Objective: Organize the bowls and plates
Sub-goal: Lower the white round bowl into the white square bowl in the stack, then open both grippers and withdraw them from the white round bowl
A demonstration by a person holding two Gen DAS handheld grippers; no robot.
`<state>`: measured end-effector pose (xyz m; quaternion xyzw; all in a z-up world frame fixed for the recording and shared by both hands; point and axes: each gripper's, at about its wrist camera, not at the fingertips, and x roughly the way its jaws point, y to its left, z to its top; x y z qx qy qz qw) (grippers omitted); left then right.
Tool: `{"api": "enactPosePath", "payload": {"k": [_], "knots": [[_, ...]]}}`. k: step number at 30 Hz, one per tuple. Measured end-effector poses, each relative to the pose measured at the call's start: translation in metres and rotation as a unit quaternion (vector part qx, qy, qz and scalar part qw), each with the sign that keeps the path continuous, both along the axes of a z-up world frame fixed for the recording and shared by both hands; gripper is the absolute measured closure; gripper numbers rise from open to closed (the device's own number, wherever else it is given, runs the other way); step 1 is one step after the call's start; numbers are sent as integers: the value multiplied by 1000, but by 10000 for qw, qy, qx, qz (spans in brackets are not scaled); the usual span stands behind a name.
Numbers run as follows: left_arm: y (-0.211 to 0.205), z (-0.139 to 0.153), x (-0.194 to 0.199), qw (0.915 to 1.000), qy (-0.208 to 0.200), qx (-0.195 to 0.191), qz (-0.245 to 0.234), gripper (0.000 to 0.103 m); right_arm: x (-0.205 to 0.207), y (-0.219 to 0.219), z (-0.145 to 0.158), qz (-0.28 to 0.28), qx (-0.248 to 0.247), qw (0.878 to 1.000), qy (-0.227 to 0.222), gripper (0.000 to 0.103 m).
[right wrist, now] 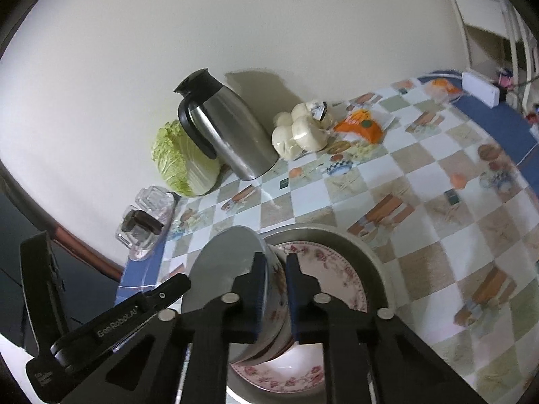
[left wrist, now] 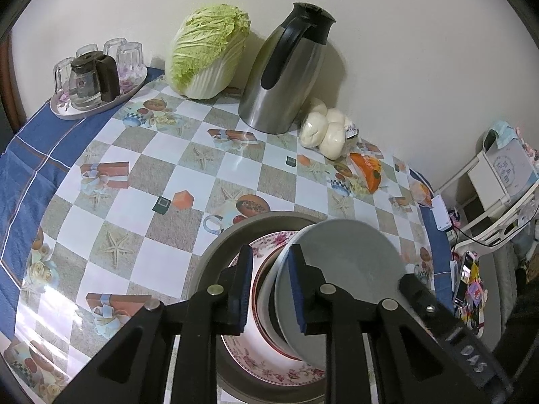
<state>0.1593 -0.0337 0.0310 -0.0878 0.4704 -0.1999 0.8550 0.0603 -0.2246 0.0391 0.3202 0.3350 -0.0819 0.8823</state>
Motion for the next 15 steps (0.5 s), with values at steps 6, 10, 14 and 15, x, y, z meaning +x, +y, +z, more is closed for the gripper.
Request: {"api": "enactPosePath", "payload": {"k": [6,10,14,15], "knots": [[-1,1,-1,10000,11,2,9,75,4,-1,-12,67,139,9998,159,92],[0,1,-1,10000,50,9,35,71,5,1,-11,87,69,9997,222,89],[2,4,-3,10000,30,-37,59,50,3,4,-8,133,-92,9994,290,88],[3,5,-4,10000,23,-32,68,50,3,6,-7,144,-146,9993,309,88]]}}
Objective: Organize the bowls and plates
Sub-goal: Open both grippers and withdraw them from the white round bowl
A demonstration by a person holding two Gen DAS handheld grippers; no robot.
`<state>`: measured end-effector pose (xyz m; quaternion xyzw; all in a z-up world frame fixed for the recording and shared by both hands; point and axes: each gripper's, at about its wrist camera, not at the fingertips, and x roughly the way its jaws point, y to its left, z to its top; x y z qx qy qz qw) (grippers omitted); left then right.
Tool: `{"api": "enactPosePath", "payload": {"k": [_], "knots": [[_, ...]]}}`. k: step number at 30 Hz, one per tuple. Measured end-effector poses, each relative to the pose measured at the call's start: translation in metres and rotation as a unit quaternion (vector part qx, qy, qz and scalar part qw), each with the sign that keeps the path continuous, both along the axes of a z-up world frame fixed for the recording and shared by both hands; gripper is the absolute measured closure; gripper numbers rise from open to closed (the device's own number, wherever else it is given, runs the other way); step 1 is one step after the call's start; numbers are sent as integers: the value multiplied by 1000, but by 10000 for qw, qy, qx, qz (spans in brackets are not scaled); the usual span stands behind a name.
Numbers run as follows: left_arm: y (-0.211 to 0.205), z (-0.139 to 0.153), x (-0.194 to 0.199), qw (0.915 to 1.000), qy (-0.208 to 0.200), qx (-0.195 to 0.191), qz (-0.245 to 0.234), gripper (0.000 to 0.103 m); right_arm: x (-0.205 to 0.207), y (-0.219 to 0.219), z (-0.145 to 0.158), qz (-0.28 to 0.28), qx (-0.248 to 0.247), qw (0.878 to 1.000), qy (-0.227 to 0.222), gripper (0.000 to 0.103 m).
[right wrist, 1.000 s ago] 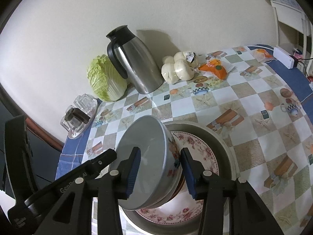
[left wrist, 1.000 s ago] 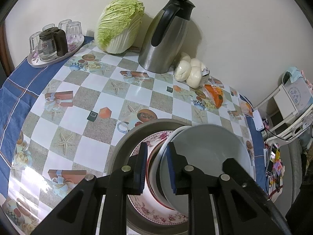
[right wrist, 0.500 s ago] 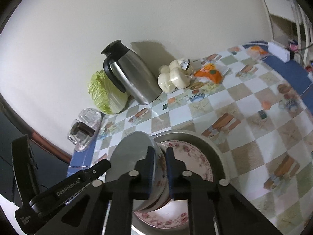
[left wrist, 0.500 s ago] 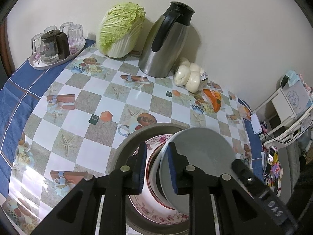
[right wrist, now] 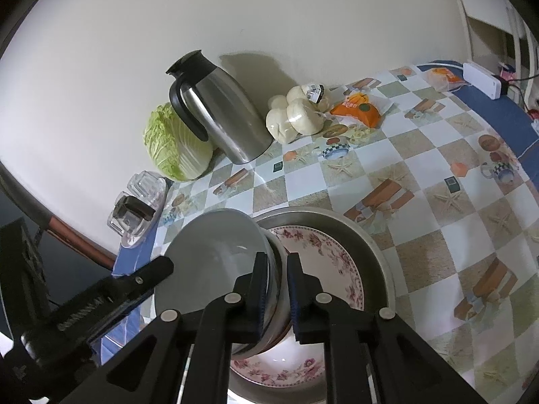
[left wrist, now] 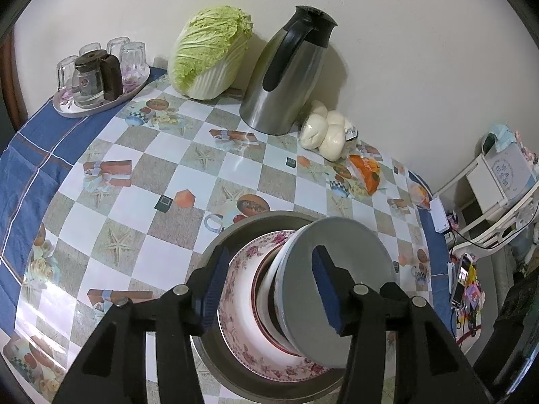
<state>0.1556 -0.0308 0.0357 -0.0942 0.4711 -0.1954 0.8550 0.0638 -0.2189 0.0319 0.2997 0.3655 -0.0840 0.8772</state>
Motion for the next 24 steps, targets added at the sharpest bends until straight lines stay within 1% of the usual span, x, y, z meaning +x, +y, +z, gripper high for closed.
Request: {"api": "enactPosePath", "payload": {"k": [1,2,3,4,5,6,8,9,10,11,12,15,17,19,21,24], "knots": [[1,1,-1,10000,-7,9,10,48,-1,1,1,5,-50,10000,18,85],[2,1,-2,10000,-11,23,33,42,-2,2,1,5,-104,9999,33,80],[3,1,-2,10000,-14,34,53,38,-3,2,2,12,-147,9999,32,74],[4,2,-3,10000,-20,44,73,34,-4,2,2,9,-169,9999,35,58],[5,2,-5,9999,-23,55,96,34,-5,2,3,3,-199,9998,42,42],[7,2,-5,9999,-18,64,115,34,-6,3,3,5,-260,9996,53,38],[11,2,-7,9998,2,74,195,31,-8,4,4,-9,-361,9993,79,33],[13,2,-7,9997,4,83,235,29,-10,4,4,-11,-404,9991,88,31],[15,2,-8,9996,-2,100,281,23,-11,4,5,-9,-423,9991,86,27],[18,3,-9,9994,-17,120,322,21,-13,4,5,-5,-442,9990,84,24],[20,3,-10,9992,-27,151,362,21,-14,4,5,4,-470,9989,87,22],[26,2,-12,9986,-28,259,469,20,-18,6,5,5,-579,9983,76,14],[31,0,-14,9981,-33,310,538,11,-21,7,5,-1,-671,9977,53,5],[35,-1,-17,9976,-58,347,597,10,-24,9,6,-16,-799,9968,47,0],[37,-2,-21,9971,-74,417,630,9,-27,10,6,-1,-904,9959,58,0],[42,-4,-28,9964,-148,522,656,5,-31,13,5,23,-1035,9946,94,0]]}}
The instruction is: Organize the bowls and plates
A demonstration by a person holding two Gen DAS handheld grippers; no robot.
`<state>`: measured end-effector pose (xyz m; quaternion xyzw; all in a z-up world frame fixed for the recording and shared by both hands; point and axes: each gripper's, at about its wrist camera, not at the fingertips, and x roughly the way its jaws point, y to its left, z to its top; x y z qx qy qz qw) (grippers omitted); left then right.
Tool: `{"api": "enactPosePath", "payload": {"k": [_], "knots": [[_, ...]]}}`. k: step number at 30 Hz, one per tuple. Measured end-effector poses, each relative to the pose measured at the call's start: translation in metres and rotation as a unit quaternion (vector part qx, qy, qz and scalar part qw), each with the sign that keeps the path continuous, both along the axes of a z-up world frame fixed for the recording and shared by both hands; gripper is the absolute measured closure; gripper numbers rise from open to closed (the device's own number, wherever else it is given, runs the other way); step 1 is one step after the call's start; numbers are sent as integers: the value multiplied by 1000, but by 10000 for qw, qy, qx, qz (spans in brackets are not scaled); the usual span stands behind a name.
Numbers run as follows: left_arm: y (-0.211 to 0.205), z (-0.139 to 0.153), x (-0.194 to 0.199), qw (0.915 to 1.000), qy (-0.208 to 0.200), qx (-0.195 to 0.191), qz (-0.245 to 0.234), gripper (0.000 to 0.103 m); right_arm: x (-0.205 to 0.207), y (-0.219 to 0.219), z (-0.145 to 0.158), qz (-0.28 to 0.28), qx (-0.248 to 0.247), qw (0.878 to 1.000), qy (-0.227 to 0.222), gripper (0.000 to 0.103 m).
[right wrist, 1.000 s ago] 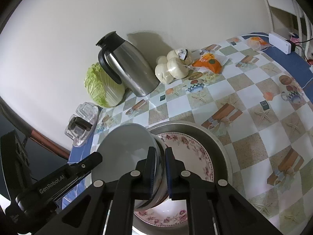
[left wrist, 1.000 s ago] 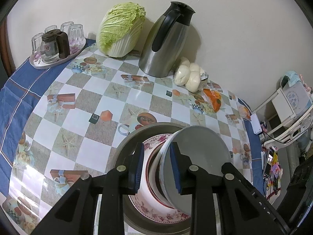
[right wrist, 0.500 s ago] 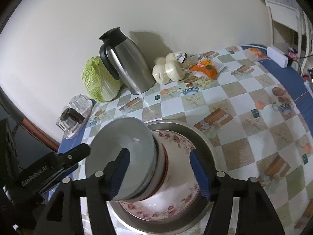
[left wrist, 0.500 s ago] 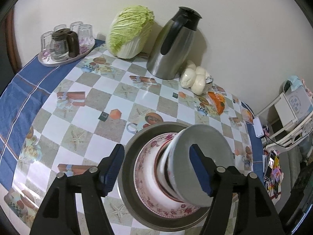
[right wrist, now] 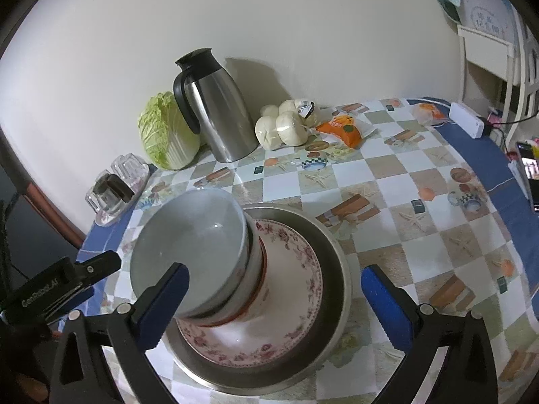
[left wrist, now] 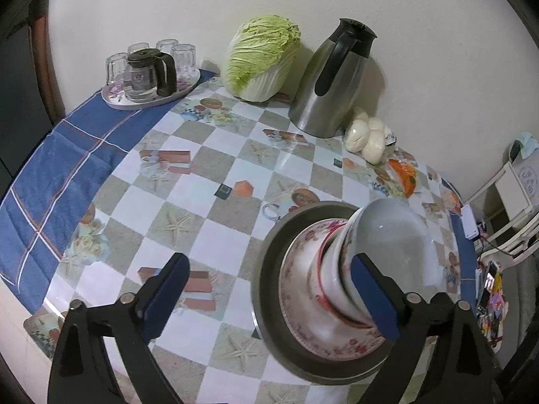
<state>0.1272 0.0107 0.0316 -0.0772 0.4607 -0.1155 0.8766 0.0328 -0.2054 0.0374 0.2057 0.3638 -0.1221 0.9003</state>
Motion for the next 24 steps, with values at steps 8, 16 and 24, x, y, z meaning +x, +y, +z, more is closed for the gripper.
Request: {"api": "enactPosePath", "payload": {"k": [8,16,24], "knots": [[14,-5,-18,9992,-125,296,232,4,-13,6,3,35,-289,9996,-53,0],[22,-12,-30,9985,-147,488,188,4,-23,11,0,100,-475,9988,20,0],[25,-15,-42,9943,-331,979,275,4,-37,14,-6,198,-534,9984,73,0]]}}
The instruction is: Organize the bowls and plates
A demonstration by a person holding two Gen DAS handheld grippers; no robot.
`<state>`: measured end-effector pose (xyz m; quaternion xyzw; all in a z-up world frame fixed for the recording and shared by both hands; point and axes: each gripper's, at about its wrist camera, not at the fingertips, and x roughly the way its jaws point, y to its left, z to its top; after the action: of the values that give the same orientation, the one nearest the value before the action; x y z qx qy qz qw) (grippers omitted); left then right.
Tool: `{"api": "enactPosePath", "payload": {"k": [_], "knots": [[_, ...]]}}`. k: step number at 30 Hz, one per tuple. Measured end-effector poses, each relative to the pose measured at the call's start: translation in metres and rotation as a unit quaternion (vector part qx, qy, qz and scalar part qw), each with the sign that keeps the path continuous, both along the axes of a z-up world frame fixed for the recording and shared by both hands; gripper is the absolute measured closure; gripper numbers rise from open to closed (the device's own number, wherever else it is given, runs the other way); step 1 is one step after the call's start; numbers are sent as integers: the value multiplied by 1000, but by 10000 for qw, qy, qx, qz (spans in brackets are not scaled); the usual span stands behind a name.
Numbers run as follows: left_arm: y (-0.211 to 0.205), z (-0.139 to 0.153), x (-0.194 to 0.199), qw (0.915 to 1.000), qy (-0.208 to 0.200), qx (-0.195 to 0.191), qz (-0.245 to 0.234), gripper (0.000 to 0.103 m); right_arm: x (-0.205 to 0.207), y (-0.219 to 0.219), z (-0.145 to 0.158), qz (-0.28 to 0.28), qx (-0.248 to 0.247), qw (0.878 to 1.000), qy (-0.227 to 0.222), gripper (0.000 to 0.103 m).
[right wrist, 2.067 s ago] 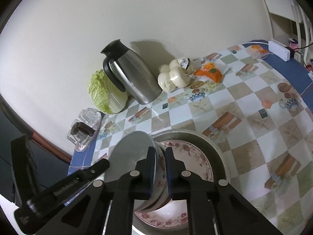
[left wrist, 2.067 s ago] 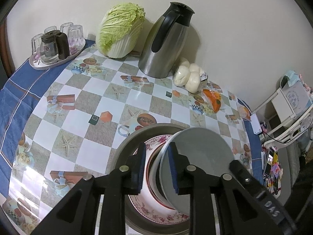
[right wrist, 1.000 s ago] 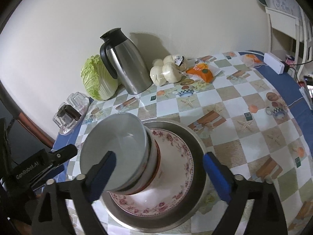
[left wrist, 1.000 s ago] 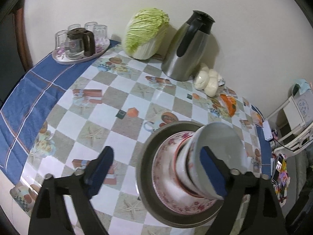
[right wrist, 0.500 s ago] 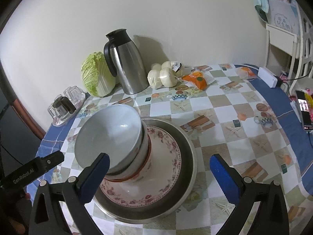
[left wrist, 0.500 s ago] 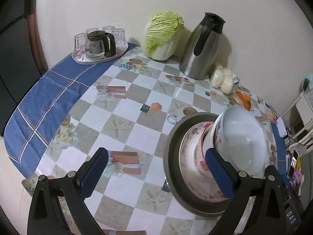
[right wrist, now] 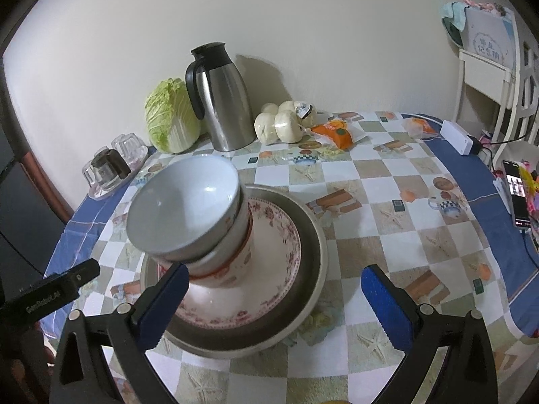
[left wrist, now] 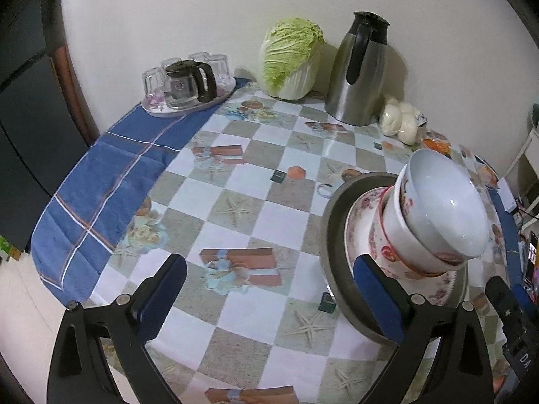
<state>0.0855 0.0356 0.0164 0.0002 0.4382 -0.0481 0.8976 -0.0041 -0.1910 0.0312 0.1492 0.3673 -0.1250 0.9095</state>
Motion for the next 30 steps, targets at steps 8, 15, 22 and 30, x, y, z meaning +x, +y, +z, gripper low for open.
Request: {"api": "enactPosePath", "payload": {"k": [8,15,22,30], "knots": [[-6,-14,-9,9997,231,32,-89,4,-9,3,-14,22,-27,9998,192,0],[-17,-29,-10,9982,556,144,-181,4,-10,5,-21,23,-43,9995,326,0],[-17,-37,-6,9972,702,200,-134,4,-5,2,-33,11,0,9984,565,0],[-22,-43,-4,9963,786,289,-210,4,-4,-1,-39,-65,38,9977,671,0]]}}
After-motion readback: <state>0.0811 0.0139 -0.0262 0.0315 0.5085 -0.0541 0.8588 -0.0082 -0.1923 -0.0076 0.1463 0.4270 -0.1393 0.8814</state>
